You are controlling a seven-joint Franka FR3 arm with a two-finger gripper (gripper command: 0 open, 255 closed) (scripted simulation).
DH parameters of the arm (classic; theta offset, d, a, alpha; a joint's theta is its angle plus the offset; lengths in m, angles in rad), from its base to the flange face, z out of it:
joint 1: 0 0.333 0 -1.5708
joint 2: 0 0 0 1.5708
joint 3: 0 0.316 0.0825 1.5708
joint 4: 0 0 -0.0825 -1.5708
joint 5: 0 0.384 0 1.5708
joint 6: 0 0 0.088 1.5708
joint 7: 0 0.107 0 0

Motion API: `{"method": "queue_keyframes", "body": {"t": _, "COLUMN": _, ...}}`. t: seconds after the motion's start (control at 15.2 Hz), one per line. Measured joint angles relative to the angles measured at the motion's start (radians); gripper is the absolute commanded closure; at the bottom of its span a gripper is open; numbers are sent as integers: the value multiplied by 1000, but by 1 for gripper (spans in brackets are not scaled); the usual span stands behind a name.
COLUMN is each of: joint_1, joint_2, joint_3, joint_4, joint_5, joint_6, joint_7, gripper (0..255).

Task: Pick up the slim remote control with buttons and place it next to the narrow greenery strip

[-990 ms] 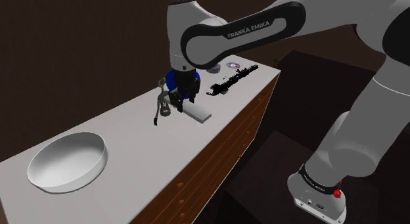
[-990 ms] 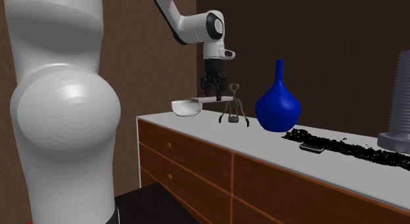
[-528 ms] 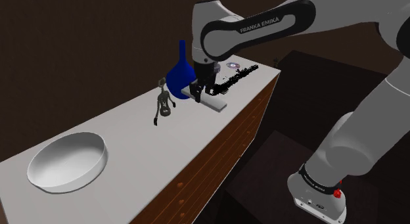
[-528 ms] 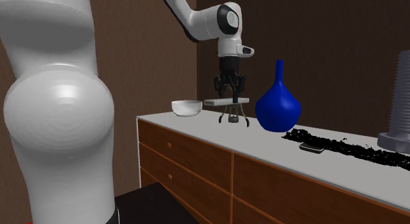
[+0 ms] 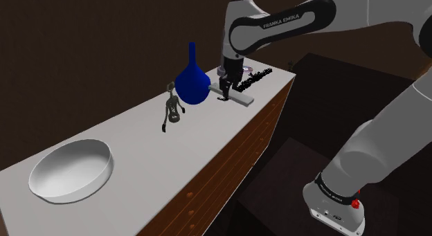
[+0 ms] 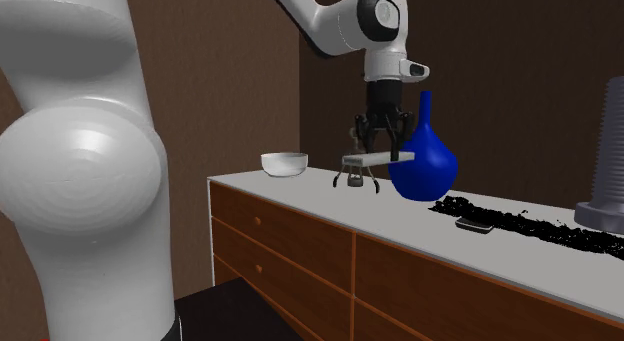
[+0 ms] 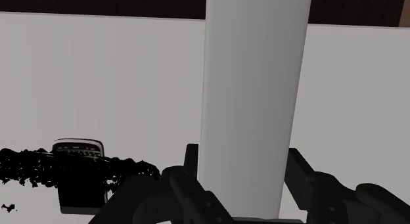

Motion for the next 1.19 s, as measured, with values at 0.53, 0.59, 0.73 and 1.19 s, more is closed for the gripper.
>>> {"method": "queue_keyframes", "body": {"t": 0.53, "joint_1": -81, "joint_2": 0, "joint_3": -103, "joint_4": -15, "joint_5": -18, "joint_6": 16, "joint_7": -176, "gripper": 255}}
{"method": "queue_keyframes", "body": {"t": 0.59, "joint_1": -83, "joint_2": 6, "joint_3": -106, "joint_4": -20, "joint_5": -19, "joint_6": 27, "joint_7": -181, "gripper": 255}}
{"method": "queue_keyframes", "body": {"t": 0.73, "joint_1": -83, "joint_2": 14, "joint_3": -106, "joint_4": -41, "joint_5": -20, "joint_6": 56, "joint_7": -181, "gripper": 255}}
{"method": "queue_keyframes", "body": {"t": 1.19, "joint_1": -83, "joint_2": 48, "joint_3": -105, "joint_4": -103, "joint_5": -23, "joint_6": 151, "joint_7": -178, "gripper": 255}}
